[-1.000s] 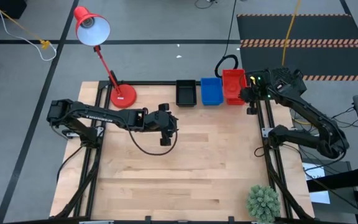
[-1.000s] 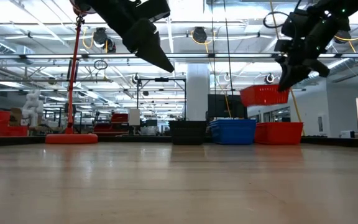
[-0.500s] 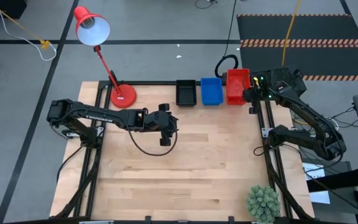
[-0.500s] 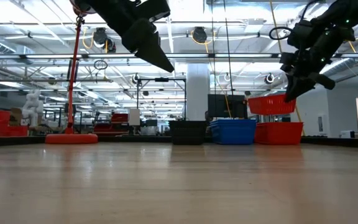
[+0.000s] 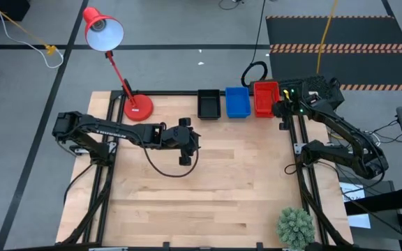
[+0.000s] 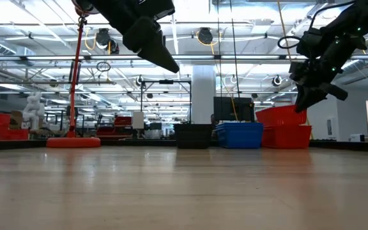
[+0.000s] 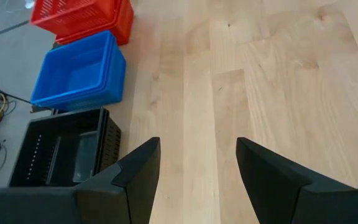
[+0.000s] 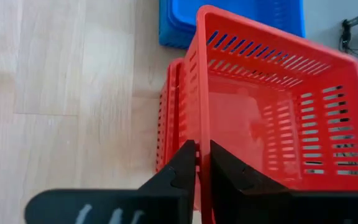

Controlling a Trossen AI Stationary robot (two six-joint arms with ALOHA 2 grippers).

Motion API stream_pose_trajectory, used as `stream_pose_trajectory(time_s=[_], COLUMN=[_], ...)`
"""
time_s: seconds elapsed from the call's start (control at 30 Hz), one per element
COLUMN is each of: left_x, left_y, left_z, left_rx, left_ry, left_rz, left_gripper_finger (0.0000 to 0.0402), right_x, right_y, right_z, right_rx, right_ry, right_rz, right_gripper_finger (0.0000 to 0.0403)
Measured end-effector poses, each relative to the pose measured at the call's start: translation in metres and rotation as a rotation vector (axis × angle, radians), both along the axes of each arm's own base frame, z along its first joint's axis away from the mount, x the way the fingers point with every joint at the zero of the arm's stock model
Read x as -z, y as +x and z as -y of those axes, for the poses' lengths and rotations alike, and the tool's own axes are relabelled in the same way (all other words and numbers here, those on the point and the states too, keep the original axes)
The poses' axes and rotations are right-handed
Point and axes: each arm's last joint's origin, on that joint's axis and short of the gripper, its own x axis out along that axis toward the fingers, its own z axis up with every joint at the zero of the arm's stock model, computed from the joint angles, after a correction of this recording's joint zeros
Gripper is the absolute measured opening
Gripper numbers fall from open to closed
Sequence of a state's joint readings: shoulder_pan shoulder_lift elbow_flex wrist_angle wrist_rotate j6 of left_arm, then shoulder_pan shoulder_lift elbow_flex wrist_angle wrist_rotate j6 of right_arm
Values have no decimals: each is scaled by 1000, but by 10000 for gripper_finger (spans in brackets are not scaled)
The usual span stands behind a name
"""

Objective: Stack baskets by color
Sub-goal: Stack the bottom red basket on top of the top red basket

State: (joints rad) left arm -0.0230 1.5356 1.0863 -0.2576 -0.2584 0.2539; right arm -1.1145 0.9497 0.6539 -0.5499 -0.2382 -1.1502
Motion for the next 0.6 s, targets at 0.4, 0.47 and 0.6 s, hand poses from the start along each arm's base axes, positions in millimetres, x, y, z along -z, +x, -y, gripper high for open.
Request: stream_pose_trajectory(time_s=[0.4, 0.47, 0.6], left_x=[0, 0, 0], left_y=[0, 0, 0], left_z=[0, 0, 2], left_rx=[0, 0, 6], left_ry=[0, 0, 0], left_rz=[1, 1, 1], left_gripper_finger=[214, 214, 214], right_x=[8, 8, 5], right_y=[2, 2, 1], right_z=[4, 4, 5], right_rx=[12, 25, 85], right_ry=[49, 50, 20], right_rz=[-21, -14, -22], right_gripper_finger=[74, 87, 107])
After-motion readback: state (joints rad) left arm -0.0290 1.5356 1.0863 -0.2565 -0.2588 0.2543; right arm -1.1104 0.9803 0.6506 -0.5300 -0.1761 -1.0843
